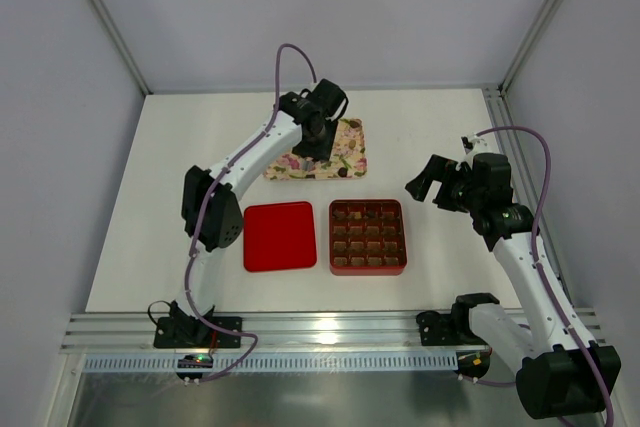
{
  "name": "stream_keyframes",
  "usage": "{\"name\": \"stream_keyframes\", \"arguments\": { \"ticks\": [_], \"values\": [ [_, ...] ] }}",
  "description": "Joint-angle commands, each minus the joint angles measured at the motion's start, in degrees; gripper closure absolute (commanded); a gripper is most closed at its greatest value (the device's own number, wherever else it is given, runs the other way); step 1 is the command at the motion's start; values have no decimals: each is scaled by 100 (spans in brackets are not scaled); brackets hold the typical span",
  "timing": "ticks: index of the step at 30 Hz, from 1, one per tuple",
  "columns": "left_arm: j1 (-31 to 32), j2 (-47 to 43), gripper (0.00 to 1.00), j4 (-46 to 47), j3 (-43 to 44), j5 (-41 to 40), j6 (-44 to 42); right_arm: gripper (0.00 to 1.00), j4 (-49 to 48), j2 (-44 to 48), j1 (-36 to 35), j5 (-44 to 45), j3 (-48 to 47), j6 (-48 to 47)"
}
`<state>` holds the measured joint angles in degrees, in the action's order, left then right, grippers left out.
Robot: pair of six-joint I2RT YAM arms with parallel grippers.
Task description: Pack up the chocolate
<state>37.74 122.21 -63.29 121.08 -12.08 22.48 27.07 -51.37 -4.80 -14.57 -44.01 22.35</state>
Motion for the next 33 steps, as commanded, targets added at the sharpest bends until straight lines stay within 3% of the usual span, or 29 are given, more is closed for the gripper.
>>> {"name": "stream_keyframes", "arguments": {
  "ticks": [1,33],
  "values": [
    [-38,39,54,185,215,65,-68,0,-106,31,-4,-37,-82,-82],
    [-38,127,63,168,-110,144,-77,0,-141,-57,-4,-55,-82,-90]
  ]
}}
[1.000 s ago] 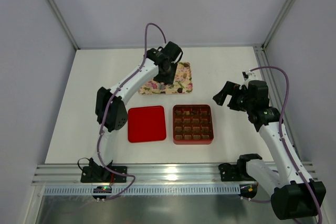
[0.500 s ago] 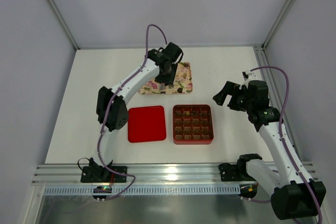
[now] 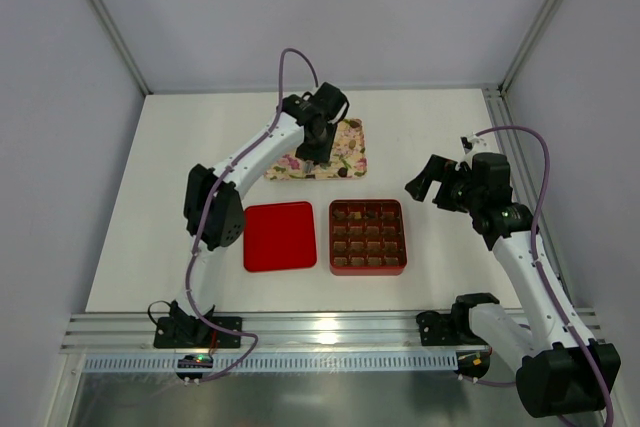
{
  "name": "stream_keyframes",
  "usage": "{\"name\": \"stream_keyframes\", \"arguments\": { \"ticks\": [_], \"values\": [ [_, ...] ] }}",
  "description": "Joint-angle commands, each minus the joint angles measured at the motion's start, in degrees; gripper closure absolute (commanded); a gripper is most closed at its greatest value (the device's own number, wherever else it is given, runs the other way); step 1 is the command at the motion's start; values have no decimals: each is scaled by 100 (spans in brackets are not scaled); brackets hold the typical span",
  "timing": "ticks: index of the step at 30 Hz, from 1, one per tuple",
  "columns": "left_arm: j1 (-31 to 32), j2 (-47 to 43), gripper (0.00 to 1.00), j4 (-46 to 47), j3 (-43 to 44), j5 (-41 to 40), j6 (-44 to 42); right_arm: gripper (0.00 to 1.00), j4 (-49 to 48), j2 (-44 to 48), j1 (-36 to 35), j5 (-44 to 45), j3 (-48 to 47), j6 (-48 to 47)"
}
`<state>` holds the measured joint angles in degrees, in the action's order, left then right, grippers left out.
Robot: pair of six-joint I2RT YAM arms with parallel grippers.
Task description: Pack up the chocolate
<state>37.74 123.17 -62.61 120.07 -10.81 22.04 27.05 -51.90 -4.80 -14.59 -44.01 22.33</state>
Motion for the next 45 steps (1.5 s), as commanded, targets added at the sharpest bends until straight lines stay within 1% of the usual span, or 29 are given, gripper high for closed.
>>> {"name": "stream_keyframes", "arguments": {
  "ticks": [1,4,5,13,24,34,40,45],
  "values": [
    [-47,31,63,100,-19,17,-33,0,-147,-22,-4,-44,-73,-79],
    [-38,49,63,100,-28,0,-42,0,-147,-22,5,-53,-73,-79],
    [-38,49,66,91,-28,0,-51,0,-147,-22,-4,-53,-73,-79],
    [-38,-39,74,-32,183,-123,-86,0,-138,-4,5,-53,-73,-79],
    [-38,-531,76,-181,140,-106,-104,0,-147,-22,5,-35,-82,-79],
    [102,-1032,78,-181,-238,-62,-95,0,-174,-31,5,-53,-81,-62],
    [409,-1357,78,-208,-449,-123,-77,0,-147,4,5,-18,-99,-62],
    [910,-1700,78,-120,-704,-176,98,0,-112,39,-4,61,-134,-44]
  ]
}}
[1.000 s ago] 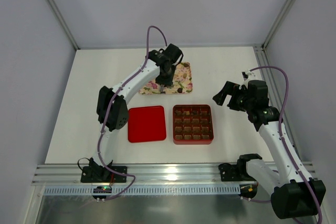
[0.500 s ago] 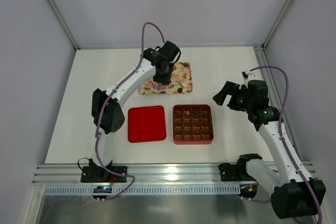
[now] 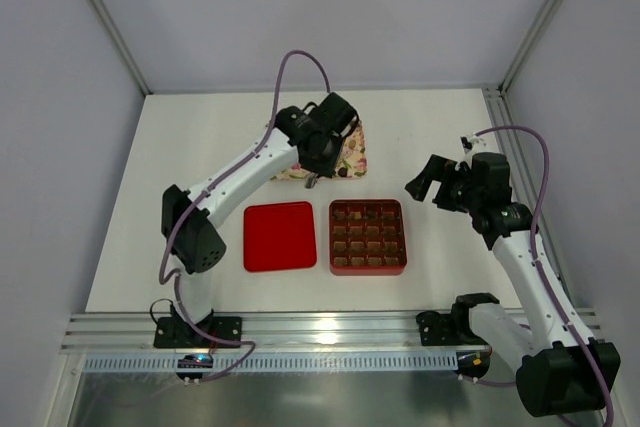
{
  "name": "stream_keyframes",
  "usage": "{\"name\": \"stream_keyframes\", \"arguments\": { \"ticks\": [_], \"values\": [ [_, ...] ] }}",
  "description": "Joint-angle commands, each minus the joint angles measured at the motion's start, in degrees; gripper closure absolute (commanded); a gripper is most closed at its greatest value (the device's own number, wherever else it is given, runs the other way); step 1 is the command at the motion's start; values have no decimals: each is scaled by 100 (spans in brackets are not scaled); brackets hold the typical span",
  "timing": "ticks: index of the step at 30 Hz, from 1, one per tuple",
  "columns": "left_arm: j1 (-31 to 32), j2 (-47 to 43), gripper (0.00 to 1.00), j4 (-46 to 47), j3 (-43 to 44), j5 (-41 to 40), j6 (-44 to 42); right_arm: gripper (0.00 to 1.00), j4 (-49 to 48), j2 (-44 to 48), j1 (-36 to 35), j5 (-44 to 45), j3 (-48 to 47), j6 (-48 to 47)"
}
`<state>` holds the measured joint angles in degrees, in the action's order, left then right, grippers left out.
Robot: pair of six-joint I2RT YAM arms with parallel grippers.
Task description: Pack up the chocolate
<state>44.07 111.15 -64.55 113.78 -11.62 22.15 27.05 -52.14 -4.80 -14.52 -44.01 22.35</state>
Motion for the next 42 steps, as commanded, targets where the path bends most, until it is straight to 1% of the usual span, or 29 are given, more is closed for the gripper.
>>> {"name": "stream_keyframes", "arguments": {
  "ticks": [1,2,4,9,15,22,32,35,36,40,41,42],
  "values": [
    [355,-620,78,109,-197,-43,175,0,-95,72,5,125,-160,-46],
    [556,-673,78,205,-259,-34,228,0,-51,81,-4,169,-178,-46],
    [759,-805,78,285,-426,-34,342,0,-7,134,5,301,-222,-29],
    [1427,-841,78,514,-628,19,658,0,90,196,-4,450,-310,24],
    [1929,-648,77,663,-664,28,843,0,151,230,5,494,-336,50],
    [2131,-455,77,725,-655,72,887,0,213,283,-4,521,-336,33],
    [2158,-173,73,813,-637,107,835,0,266,266,-4,468,-371,-20],
    [2158,-112,70,795,-611,107,826,0,257,248,5,450,-363,-38],
    [2158,-111,67,795,-611,107,826,0,257,248,5,442,-363,-46],
    [2158,-94,60,778,-594,142,826,0,231,239,-4,442,-354,-46],
    [2158,-94,56,778,-576,142,826,0,213,231,-4,433,-354,-46],
    [2158,-111,56,769,-576,142,826,0,222,222,5,424,-345,-46]
  ]
}}
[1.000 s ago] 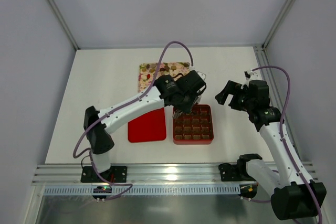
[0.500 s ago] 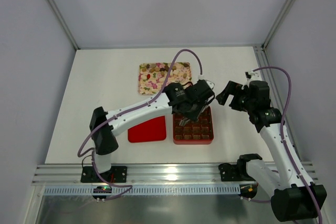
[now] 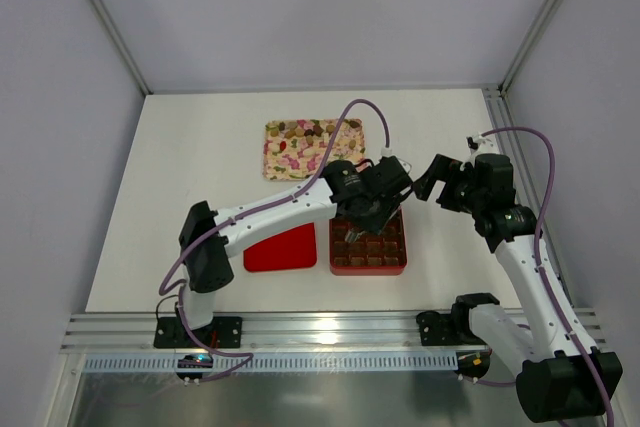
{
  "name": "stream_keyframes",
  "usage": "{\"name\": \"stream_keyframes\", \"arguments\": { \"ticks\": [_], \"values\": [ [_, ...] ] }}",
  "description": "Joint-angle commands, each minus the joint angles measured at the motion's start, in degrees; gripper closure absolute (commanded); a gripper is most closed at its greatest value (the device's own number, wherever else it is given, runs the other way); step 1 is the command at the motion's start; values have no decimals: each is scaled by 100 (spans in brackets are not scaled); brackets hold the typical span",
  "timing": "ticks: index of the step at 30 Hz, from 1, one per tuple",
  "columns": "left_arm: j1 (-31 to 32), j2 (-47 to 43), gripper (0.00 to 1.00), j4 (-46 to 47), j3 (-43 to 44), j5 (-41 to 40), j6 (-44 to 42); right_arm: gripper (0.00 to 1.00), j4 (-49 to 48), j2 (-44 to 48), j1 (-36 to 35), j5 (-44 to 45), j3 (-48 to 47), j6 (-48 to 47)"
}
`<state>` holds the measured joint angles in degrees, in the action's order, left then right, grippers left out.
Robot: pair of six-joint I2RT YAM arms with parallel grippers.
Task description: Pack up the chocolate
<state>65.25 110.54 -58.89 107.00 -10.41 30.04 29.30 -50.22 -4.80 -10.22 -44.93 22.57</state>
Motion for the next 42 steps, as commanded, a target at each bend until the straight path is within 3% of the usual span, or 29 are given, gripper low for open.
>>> {"name": "stream_keyframes", "arguments": {
  "ticks": [1,3,13,24,31,42],
  "values": [
    [40,-68,56,203,110,13,19,0,-12,21,-4,-7,-262,-60],
    [40,-111,52,194,102,5,11,0,-29,12,-4,-15,-245,-59],
    [-109,-568,53,-8,321,-461,-95,0,-65,21,5,-42,-227,-42],
    [-1294,-622,53,-166,576,-540,-385,0,-144,-41,5,-138,-157,-42],
    [-2156,-60,56,-210,1181,-690,-596,0,-179,-93,-4,-182,-130,-51],
    [-2676,1162,57,-369,2290,-664,-675,0,-126,-102,5,-217,-166,-95]
  ]
}}
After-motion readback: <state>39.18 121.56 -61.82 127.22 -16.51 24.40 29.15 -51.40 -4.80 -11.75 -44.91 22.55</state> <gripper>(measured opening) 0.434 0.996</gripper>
